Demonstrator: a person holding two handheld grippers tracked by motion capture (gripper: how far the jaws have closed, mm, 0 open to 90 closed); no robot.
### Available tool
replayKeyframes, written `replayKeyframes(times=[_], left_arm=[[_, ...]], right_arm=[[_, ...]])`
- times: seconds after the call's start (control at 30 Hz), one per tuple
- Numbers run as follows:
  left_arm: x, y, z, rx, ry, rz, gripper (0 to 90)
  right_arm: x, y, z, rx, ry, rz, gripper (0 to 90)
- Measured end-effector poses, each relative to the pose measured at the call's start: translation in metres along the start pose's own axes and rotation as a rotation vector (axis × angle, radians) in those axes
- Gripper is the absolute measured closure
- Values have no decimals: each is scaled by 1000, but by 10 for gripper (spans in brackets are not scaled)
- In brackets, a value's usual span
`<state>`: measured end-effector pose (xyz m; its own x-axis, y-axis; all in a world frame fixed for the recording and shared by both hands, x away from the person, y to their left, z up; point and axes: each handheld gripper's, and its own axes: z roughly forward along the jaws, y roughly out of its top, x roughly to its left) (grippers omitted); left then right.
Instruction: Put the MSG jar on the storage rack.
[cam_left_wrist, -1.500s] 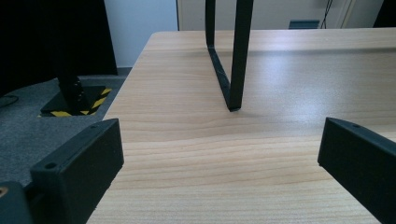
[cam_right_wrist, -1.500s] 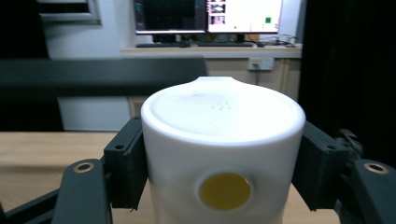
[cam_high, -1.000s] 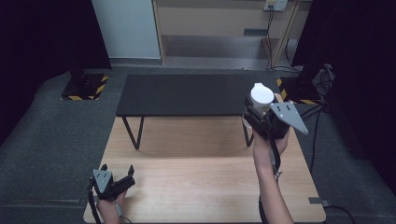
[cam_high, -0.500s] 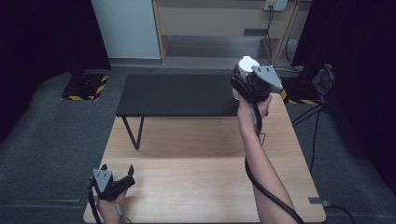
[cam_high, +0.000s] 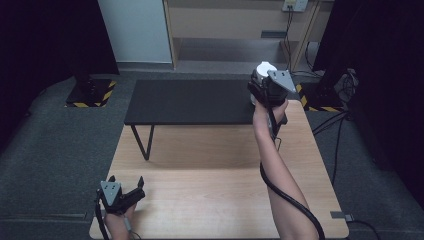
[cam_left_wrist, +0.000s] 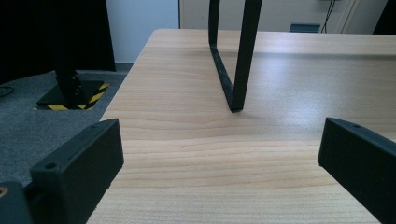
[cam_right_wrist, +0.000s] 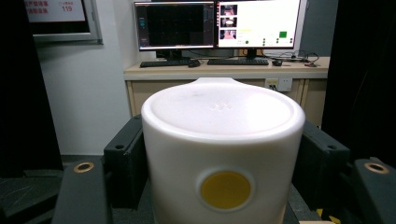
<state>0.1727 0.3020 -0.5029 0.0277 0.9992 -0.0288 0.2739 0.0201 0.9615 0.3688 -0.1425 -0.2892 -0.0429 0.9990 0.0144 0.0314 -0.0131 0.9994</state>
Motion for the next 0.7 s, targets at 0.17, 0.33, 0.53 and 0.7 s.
replayKeyframes(times=[0.17,0.33,0.53,0.7], left_arm=[[0,0,0,3,2,-6,0],[0,0,0,2,1,-4,0],[1,0,0,3,-2,-6,0],[2,0,-1,2,-3,-14,0]], right_arm=[[3,-3,2,-7,-2,-22,308],[3,-2,2,-4,-2,-21,306],[-3,0,1,17,21,-24,30],[-33,-12,-39,-80,116,-95,5]])
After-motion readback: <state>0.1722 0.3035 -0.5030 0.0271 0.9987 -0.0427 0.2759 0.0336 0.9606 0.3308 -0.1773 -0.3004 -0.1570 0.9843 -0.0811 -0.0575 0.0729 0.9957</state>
